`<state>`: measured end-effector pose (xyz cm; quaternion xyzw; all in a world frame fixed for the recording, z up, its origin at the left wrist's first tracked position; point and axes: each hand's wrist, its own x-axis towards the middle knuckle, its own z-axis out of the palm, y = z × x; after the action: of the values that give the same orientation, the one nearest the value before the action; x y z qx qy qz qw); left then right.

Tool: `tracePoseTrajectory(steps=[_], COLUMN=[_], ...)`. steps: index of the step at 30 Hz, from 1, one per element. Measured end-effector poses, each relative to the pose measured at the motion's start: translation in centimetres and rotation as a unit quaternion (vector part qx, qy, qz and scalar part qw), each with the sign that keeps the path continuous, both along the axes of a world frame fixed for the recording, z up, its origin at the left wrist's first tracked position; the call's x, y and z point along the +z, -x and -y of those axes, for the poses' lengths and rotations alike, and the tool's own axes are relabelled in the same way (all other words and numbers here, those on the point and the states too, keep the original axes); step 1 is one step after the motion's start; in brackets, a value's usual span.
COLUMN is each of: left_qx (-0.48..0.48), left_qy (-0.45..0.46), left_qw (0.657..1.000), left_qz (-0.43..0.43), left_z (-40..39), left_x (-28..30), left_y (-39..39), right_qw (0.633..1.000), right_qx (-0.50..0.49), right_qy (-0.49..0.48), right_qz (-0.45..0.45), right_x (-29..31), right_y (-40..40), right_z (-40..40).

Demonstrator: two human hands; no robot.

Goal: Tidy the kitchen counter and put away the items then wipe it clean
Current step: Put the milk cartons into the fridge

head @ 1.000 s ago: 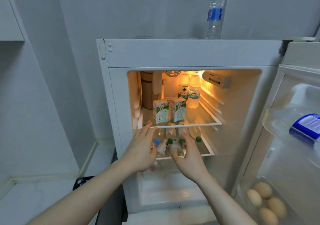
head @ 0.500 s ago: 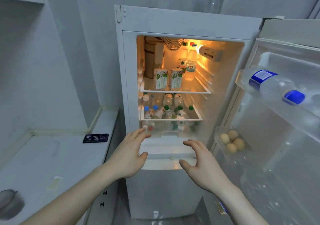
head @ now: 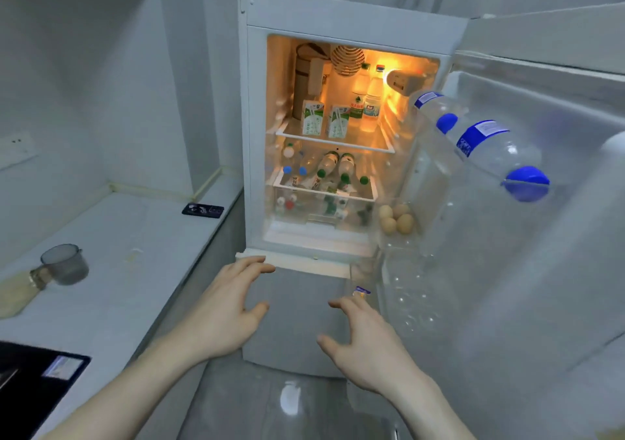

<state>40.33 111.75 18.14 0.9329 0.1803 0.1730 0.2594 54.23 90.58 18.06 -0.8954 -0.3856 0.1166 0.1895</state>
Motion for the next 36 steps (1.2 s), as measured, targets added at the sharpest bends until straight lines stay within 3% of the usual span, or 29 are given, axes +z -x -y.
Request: tracePoseTrajectory(steps=[2,9,12,16,26,36], left_qx=[0.008,0.030,0.036,0.057,0.102,0.156], left_qy=[0.012,0.005,-0.012,-0.019,-0.034,-0.021], left_qw=[1.000,0.999,0.999,0.998,0.994,0.987], left_qz=[-0.006,-0.017,-0.016,-0.013,-0.004,0.015], left_z=[3.1,9.6,10.7,11.9,12.7,10.5], left_x=[-0.5,0.5,1.2,2.2,4.3,6.6], left_y=[1.3,4.7,5.5,6.5,8.7,9.8], right_qw=[1.000,0.985,0.985,0.994,0.997,0.974], right_qx=[0.012,0.022,0.017,-0.005,0.034,0.201], right_qy=[-0.003,-0.155,-0.137,-0.063,0.018,-0.099], right_qz=[-0.001,0.069,0.106,0.088,0.069,-0.011], right_x=[-0.3,0.9,1.4,1.8,2.2,3.9], right_y=[1.0,2.3,2.3,2.0,3.6,7.0], right_z=[2.8,10.1,11.0,11.5,6.1,-0.3])
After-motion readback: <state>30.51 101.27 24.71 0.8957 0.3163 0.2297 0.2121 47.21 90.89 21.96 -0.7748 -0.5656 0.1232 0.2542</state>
